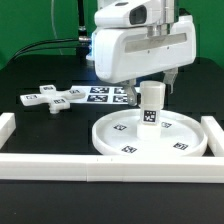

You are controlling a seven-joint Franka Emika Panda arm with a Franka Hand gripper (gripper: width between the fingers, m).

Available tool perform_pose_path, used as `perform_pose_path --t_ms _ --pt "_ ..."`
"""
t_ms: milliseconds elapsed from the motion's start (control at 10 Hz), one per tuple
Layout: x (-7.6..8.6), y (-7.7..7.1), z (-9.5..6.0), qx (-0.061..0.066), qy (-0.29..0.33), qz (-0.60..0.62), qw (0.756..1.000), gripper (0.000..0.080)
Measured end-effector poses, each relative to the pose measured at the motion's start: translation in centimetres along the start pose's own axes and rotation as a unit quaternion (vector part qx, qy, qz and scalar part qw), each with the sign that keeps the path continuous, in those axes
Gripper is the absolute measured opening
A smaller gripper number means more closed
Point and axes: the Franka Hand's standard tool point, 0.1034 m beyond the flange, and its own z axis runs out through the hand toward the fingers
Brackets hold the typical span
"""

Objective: Assemble round table

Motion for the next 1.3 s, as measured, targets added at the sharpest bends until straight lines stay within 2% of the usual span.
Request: perform_pose_path --t_ms 200,300,700,1000,1300 --pt "0.1 0.1 0.0 -0.007 -0.011 -0.102 0.995 0.0649" --pt "0.4 0.1 -0.1 -0.013 -0.021 -0.168 0.985 0.0649" --pt "2.1 -0.1 0.0 -0.015 -0.068 -0.342 0.937 0.0649" --pt "1.9 0.1 0.0 -0.013 -0.072 -0.408 0.91 0.0649" --pt "1.5 0.4 0.1 -0.011 -0.073 -0.406 0.911 0.0649"
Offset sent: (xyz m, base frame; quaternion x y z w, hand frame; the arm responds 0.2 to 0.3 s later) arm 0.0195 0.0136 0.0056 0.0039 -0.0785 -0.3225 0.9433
